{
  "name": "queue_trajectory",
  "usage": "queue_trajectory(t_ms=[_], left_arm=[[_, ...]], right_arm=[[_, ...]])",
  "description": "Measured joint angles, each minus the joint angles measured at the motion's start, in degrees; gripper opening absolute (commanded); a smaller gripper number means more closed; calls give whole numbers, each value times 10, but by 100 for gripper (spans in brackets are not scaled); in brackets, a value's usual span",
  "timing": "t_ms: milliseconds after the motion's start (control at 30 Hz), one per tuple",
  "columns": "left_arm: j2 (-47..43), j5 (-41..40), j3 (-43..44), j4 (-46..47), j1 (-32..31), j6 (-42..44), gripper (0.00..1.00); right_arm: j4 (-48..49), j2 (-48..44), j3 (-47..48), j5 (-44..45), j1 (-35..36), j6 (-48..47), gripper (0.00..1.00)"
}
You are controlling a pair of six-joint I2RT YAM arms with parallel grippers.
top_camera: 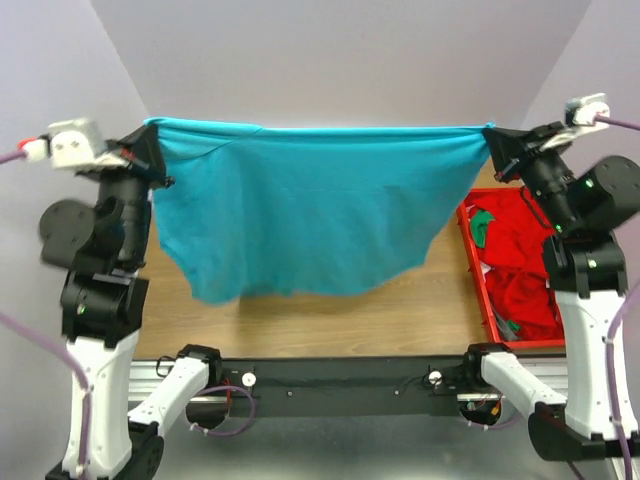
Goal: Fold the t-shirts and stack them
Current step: Flatten the tshirt out, then fold the tshirt
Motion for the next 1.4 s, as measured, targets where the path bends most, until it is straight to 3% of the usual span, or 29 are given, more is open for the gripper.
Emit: queue_trajectory(t_ms=[200, 400, 600, 767, 1133, 1400], left_arm=[[130, -1, -60, 60, 3, 15, 0], [366, -4, -110, 103, 4, 30, 0], [628, -17, 3, 106, 7, 41, 0], [761, -19, 72, 103, 7, 43, 0], [790, -21, 119, 106, 13, 59, 0], [740, -21, 56, 114, 16, 62, 0]], right_arm=[[2, 128, -25, 15, -3, -14, 1], [18, 319, -53, 25, -9, -22, 1], [68, 551, -33, 25, -9, -32, 1], [95, 688, 18, 29, -10, -46, 1], [125, 714, 71, 31, -10, -56, 1], [125, 653, 22, 31, -10, -53, 1]])
